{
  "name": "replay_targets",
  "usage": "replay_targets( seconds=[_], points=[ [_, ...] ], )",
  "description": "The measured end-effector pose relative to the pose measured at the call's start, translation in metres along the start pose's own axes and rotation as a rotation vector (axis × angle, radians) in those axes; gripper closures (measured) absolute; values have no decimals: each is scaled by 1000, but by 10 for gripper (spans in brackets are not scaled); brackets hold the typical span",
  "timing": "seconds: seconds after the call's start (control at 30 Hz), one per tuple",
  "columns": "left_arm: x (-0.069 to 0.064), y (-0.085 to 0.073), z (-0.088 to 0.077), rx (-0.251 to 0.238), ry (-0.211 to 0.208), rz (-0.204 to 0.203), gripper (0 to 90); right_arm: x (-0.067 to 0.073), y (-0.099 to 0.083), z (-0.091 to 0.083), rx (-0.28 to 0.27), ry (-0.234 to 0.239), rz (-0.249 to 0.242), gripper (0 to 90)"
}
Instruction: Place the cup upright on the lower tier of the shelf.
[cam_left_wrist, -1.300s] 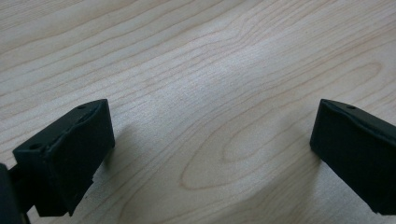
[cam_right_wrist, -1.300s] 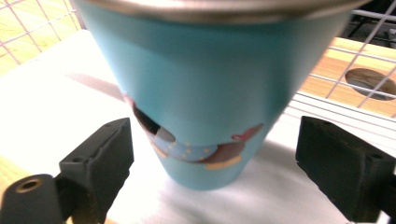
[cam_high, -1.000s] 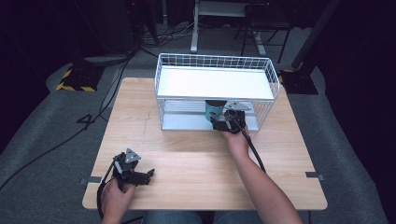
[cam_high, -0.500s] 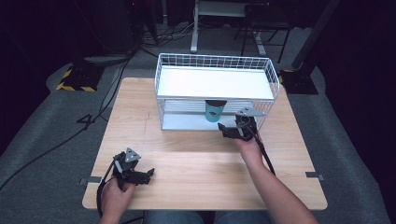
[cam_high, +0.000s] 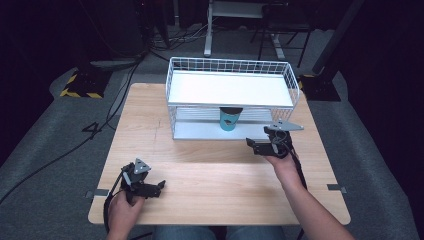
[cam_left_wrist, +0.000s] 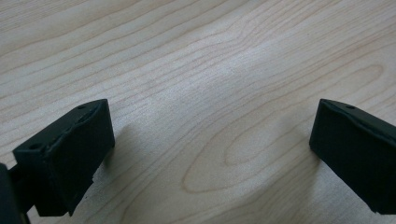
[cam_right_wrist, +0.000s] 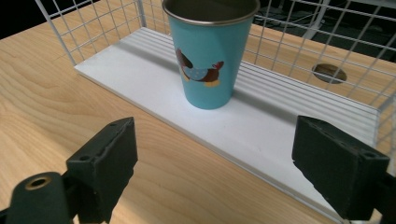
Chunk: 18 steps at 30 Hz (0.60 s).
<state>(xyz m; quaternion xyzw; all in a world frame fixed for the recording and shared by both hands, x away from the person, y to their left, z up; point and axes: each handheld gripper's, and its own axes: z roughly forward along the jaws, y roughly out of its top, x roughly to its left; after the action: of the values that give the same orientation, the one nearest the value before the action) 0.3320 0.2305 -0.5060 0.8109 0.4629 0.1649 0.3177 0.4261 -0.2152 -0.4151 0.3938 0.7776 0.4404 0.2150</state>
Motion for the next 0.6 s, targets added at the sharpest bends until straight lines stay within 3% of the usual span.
replay_targets(
  seconds=[0.2,0.37,0.6],
  points=[
    [0,0,0,0,0,0,4,-11,-9,-22,2,5,12,154],
    [0,0,0,0,0,0,4,-21,-20,-39,30,28,24,154],
    [0,1,1,1,0,-1,4,-31,-38,-61,69,25,35,154]
  ],
)
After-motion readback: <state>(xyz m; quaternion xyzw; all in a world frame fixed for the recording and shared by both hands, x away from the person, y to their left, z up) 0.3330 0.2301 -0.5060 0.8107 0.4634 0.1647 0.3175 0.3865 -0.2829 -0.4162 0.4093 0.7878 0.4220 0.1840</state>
